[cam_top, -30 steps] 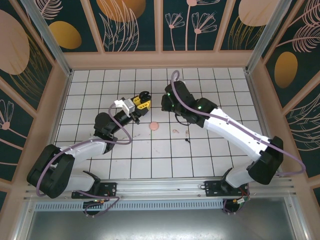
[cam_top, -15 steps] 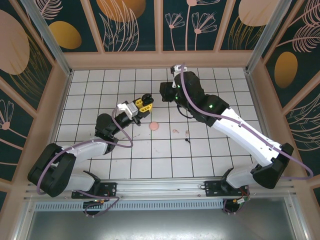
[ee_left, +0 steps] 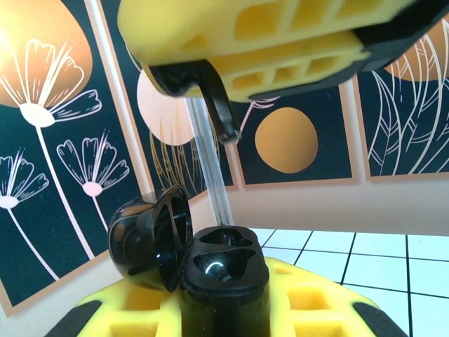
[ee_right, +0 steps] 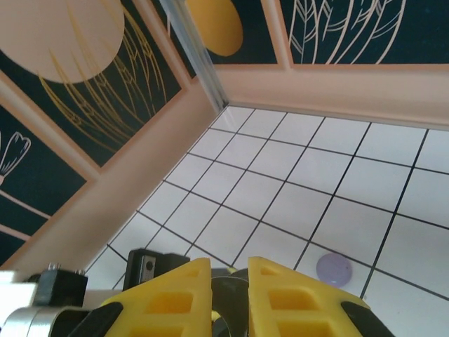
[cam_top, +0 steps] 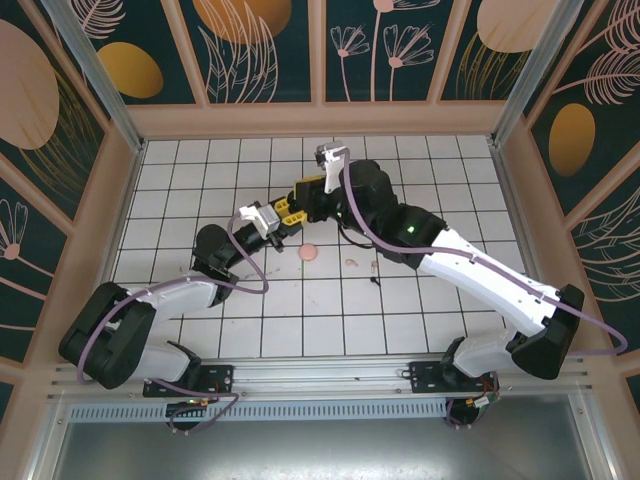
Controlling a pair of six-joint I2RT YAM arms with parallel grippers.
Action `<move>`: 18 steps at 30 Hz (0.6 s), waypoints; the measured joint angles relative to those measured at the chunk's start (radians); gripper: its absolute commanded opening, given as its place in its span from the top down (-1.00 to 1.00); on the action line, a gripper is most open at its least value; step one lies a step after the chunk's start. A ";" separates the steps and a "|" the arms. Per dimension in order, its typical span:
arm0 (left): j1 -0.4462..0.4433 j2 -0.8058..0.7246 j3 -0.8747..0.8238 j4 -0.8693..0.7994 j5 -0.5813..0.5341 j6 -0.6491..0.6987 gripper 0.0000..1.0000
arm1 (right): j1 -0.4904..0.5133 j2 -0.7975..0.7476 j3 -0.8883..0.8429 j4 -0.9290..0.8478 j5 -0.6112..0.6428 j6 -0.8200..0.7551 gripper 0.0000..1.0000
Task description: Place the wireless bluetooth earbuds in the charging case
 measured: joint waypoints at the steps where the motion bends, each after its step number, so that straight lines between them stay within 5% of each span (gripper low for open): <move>1: 0.000 0.002 0.002 0.000 0.003 0.000 1.00 | 0.004 0.000 -0.007 0.004 0.000 -0.002 0.69; 18: 0.000 0.003 0.010 0.010 0.025 -0.030 1.00 | 0.005 -0.026 -0.088 0.037 0.000 -0.006 0.70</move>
